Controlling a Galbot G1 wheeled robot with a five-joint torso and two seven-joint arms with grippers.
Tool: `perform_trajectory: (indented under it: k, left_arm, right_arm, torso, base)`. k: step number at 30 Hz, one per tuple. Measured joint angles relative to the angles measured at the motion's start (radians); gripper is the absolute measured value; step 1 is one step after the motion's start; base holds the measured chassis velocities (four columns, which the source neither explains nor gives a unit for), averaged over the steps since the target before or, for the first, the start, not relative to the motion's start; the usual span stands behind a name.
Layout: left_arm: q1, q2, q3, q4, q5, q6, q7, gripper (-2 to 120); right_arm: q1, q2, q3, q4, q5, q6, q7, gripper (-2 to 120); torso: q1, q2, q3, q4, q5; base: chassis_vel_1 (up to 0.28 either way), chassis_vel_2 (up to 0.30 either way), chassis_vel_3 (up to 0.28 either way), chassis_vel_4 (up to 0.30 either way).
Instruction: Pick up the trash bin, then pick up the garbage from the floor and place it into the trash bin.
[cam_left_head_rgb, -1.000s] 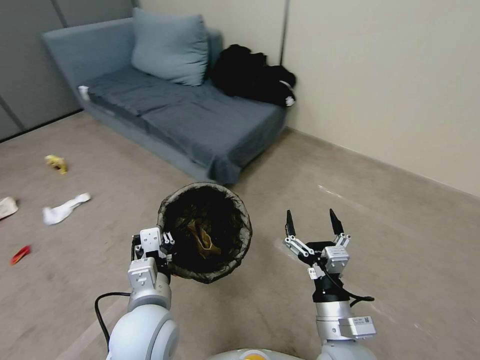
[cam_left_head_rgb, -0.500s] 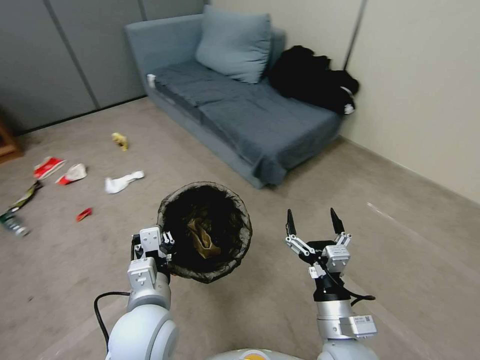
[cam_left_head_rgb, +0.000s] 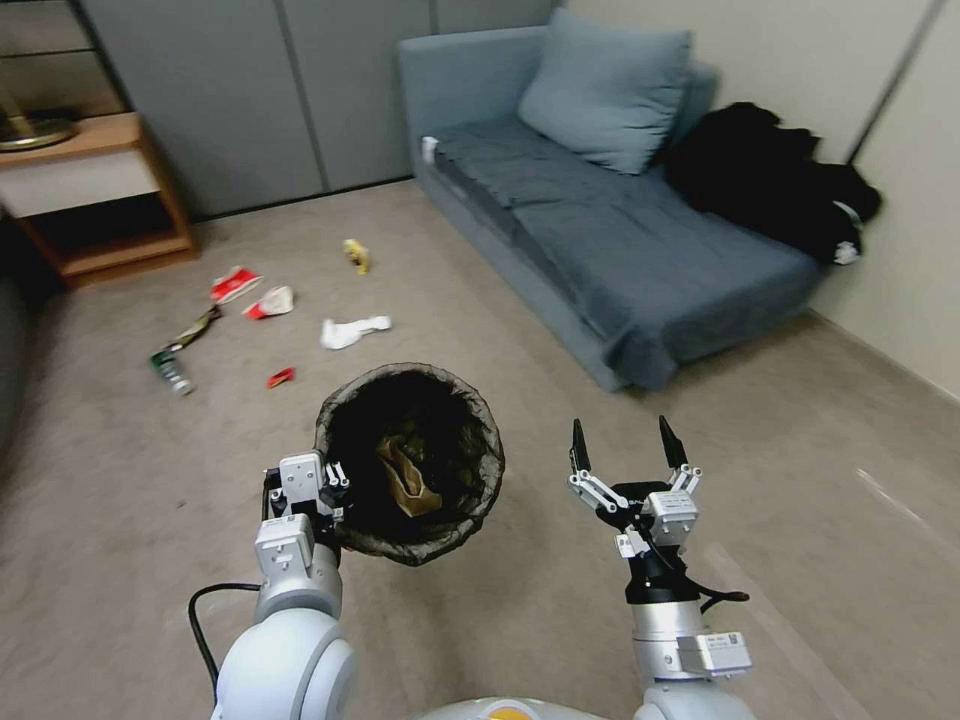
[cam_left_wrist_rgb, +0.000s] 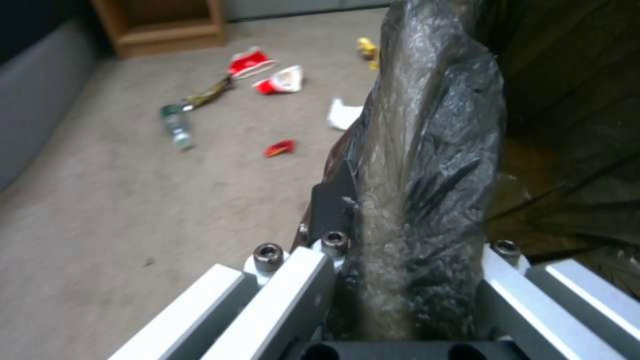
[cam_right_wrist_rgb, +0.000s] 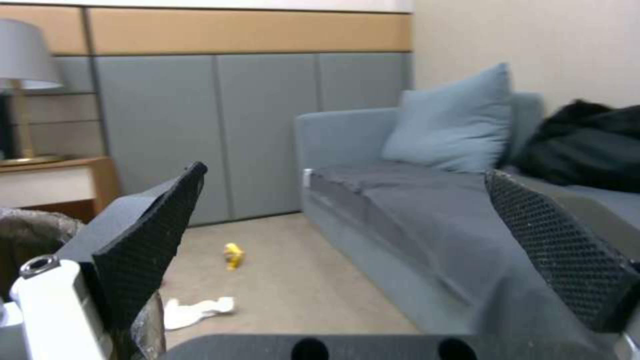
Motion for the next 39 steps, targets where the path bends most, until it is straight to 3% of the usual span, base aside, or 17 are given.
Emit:
perform_trajectory:
  k: [24,39]
  left_arm:
    - [0.001,-0.004,0.004,0.018,0.029,-0.029,0.007,0]
    - [-0.003,-0.005,0.007,0.021,0.029,-0.034,0.008,0]
  right_arm:
    - [-0.002,0.007,-0.007,-0.002,0.001,0.0,-0.001,100]
    - [-0.001,0.013,-0.004,0.007,0.001,0.002,-0.003,100]
  torso:
    - [0.0,0.0,0.0,0.0003,-0.0001]
    - [0.0,0.0,0.0,-0.0001,0.0]
  base:
    - [0.117,0.117,0.119,0.12]
    - [0.007,0.008,0.014,0.009]
